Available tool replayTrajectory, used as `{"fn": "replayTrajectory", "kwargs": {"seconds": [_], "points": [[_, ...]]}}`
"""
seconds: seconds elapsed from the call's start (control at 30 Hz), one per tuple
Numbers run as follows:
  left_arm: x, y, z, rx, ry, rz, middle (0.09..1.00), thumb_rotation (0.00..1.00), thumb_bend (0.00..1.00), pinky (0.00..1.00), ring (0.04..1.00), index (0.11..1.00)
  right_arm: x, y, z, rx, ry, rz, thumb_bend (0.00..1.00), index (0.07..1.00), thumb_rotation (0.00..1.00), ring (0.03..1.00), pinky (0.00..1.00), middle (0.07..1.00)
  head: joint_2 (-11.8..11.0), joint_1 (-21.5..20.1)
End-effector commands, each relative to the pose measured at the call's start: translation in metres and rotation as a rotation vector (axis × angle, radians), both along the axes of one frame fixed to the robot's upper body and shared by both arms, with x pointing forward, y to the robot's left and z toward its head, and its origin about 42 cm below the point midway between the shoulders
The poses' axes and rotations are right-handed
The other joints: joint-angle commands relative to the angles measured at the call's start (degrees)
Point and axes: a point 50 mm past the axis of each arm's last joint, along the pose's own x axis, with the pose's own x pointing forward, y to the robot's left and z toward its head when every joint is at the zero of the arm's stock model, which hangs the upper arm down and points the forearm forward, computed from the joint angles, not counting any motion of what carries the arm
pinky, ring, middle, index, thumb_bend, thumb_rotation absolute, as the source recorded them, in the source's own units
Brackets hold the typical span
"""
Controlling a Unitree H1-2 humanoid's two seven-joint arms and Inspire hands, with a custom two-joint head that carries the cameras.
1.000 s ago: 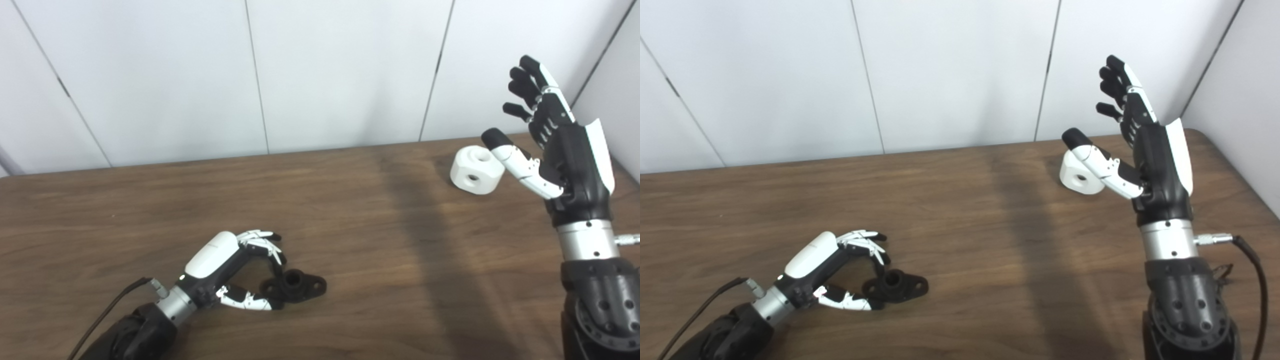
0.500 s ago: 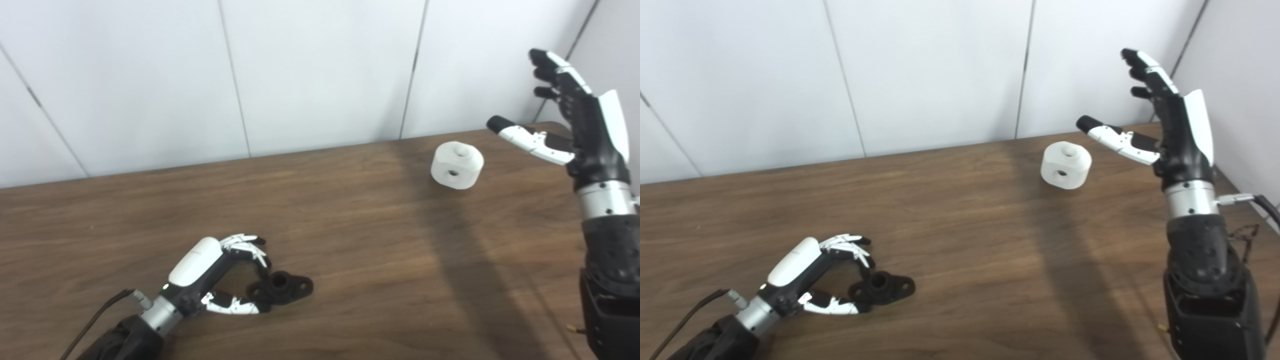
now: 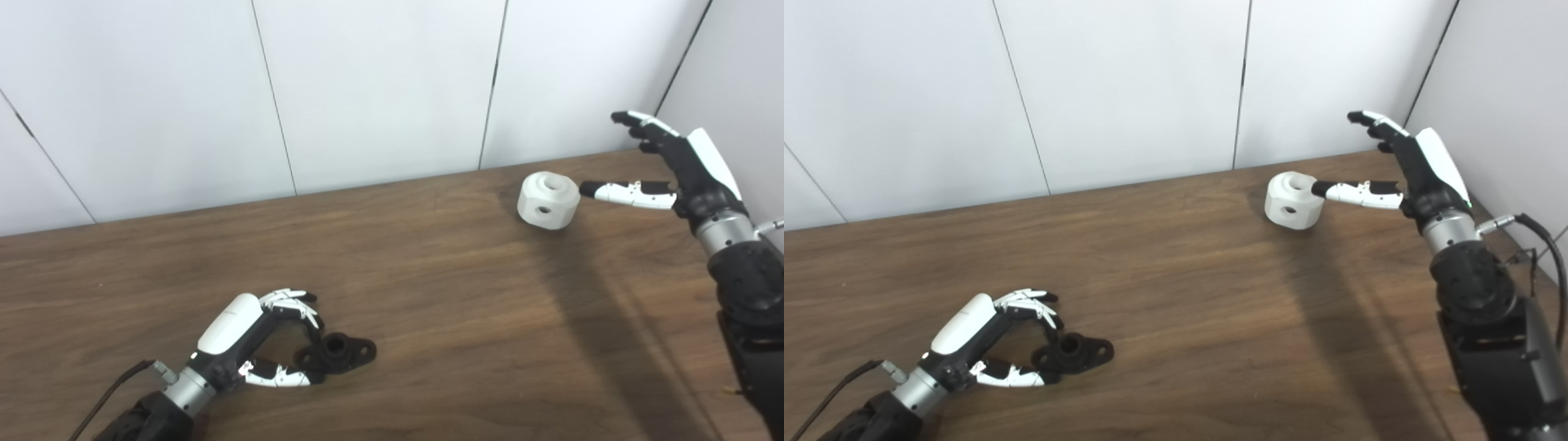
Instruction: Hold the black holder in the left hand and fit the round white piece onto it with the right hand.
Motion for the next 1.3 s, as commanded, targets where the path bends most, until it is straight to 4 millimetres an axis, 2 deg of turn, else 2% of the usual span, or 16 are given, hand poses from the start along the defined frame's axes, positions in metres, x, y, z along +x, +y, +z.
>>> {"fn": "replayTrajectory", "kwargs": {"seconds": [0.0,0.17,0.4,0.57,0.7,0.97,1.27], "points": [[0.005,0.018,-0.003,0.065,0.021,0.028,0.648,0.04,0.52,0.85,0.827,0.483,0.009,-0.007,0.028,-0.074,-0.021,0.01,0.88,0.866,0.45,0.952,0.92,0.931,0.0,-0.17],[0.006,0.019,-0.003,0.073,0.017,0.03,0.646,0.04,0.52,0.84,0.823,0.483,0.022,-0.011,0.023,-0.101,0.04,0.014,0.96,0.863,0.44,0.945,0.88,0.928,-0.54,-2.08],[0.007,0.021,0.001,0.068,0.012,0.025,0.645,0.04,0.52,0.83,0.82,0.483,0.036,-0.008,0.016,-0.086,0.081,0.02,0.96,0.876,0.39,0.933,0.76,0.945,-0.15,-3.21],[0.007,0.022,0.003,0.068,0.02,0.019,0.646,0.04,0.52,0.84,0.825,0.483,0.049,-0.01,0.012,-0.093,0.073,0.018,0.98,0.868,0.4,0.923,0.81,0.928,-0.37,-4.16],[0.007,0.023,0.002,0.066,0.026,0.02,0.647,0.04,0.52,0.85,0.826,0.483,0.056,-0.007,0.01,-0.094,0.069,0.005,0.96,0.871,0.39,0.92,0.83,0.92,-0.27,-4.44],[0.003,0.023,0.003,0.064,0.024,0.013,0.644,0.04,0.52,0.84,0.82,0.483,0.075,-0.008,0.003,-0.118,0.071,-0.032,0.91,0.861,0.38,0.902,0.82,0.903,-0.35,-5.19],[0.0,0.023,0.004,0.063,0.023,0.008,0.643,0.04,0.52,0.84,0.818,0.483,0.086,-0.011,0.002,-0.127,0.076,-0.048,0.9,0.856,0.36,0.897,0.8,0.902,-0.16,-4.28]]}}
